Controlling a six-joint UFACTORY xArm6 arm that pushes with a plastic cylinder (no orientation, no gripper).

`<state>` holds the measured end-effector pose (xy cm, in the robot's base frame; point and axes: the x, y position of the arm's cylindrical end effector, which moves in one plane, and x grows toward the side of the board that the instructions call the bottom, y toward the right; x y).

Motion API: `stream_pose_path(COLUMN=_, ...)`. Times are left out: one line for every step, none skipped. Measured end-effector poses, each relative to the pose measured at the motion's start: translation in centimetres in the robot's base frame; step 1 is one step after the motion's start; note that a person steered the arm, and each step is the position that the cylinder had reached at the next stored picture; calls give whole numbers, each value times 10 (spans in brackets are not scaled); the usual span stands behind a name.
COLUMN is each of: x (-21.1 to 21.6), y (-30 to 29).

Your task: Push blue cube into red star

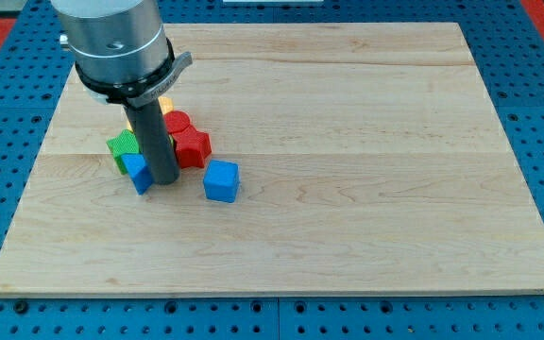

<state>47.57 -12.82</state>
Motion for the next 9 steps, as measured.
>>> stream_pose_path(x=-3, y=0)
stream_pose_path(x=-5, y=0)
stream_pose_path(x=10, y=5)
stream_pose_path(x=47, y=5)
stream_pose_path(x=73, y=19)
stream_pose_path(x=69, y=77)
stream_pose_path(x=61, y=103)
stream_pose_path(x=36, y=88)
stream_pose_path(x=10, y=82)
